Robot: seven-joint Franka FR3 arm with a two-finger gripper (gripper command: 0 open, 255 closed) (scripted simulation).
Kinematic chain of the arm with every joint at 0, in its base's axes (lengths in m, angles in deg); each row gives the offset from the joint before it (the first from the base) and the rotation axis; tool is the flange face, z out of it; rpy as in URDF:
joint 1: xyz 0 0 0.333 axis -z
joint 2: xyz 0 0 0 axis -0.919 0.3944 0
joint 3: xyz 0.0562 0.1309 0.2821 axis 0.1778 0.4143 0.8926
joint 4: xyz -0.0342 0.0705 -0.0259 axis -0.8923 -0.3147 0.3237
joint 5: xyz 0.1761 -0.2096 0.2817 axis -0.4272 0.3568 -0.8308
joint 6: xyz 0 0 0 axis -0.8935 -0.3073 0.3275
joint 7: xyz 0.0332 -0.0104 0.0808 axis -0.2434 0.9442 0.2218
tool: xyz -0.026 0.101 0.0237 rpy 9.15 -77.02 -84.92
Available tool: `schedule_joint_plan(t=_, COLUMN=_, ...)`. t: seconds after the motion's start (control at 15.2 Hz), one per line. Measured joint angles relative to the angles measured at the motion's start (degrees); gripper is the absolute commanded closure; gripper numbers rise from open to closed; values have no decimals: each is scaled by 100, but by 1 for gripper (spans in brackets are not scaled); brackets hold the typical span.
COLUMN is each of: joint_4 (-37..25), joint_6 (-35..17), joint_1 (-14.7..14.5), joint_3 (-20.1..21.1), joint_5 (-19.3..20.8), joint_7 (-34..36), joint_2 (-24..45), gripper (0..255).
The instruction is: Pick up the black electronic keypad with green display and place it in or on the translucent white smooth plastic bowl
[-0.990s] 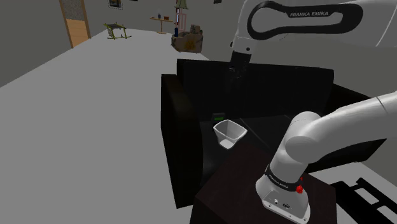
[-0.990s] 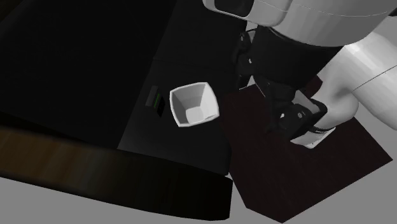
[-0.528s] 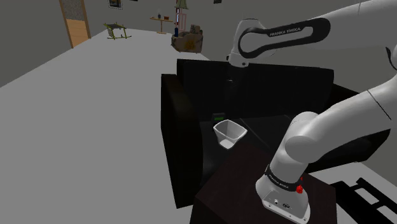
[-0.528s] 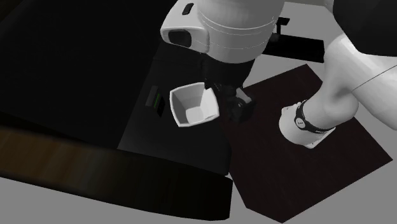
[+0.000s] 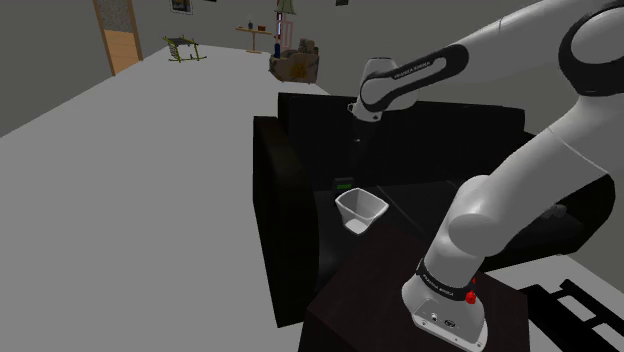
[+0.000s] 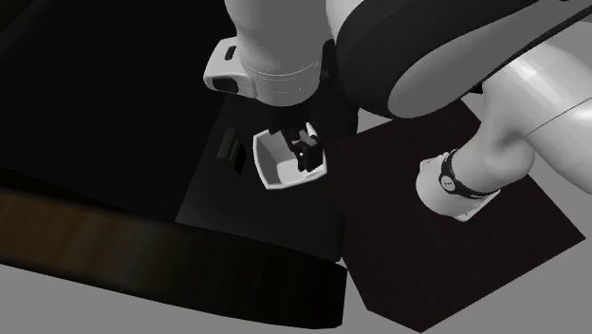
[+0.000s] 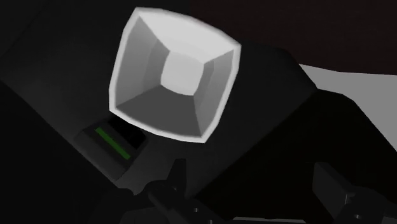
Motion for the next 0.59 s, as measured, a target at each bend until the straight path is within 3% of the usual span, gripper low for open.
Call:
schedule_joint_plan(t=0.33, joint_4=-374, joint_6=-767, joint_1=-152, joint_3=-516, joint_5=-325, joint_7=-1061, joint_2=1162, gripper=0)
schedule_joint_plan(t=0.59, joint_4=-871, joint_6=-1255, joint_1=-201, joint_3=-786, joint_5=-963, joint_7=-2116, joint_2=2254, gripper=0)
